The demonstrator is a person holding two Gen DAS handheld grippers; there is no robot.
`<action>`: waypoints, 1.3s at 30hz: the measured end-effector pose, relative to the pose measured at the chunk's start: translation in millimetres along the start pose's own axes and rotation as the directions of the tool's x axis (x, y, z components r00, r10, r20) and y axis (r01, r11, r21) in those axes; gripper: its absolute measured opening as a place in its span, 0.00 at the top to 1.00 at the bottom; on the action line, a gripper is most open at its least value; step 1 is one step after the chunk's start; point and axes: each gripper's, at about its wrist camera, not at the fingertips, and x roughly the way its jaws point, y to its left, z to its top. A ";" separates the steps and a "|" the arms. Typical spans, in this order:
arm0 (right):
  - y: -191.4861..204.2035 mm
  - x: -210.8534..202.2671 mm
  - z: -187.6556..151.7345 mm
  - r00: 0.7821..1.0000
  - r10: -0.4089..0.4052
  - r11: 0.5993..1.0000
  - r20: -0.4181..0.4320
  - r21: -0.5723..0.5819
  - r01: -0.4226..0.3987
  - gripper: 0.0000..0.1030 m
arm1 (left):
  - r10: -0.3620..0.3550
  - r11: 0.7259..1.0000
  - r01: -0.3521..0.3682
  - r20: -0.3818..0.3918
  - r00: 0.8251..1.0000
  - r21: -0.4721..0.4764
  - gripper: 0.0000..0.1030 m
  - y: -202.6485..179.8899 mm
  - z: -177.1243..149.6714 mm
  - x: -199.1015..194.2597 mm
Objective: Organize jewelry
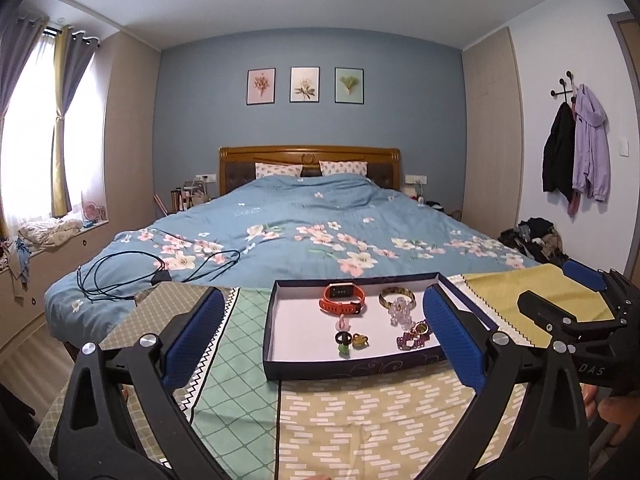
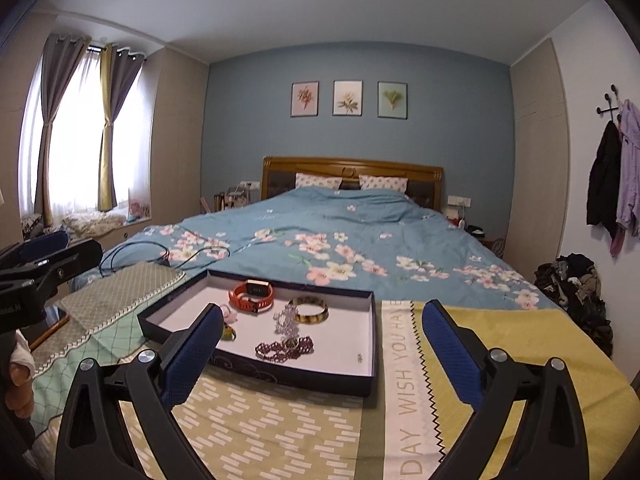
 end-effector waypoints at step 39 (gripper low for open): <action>9.0 -21.7 24.3 0.991 -0.003 1.000 0.132 0.012 0.001 0.07 | 0.030 0.999 -0.029 0.080 0.996 -0.015 0.05 1.9 14.0 -17.0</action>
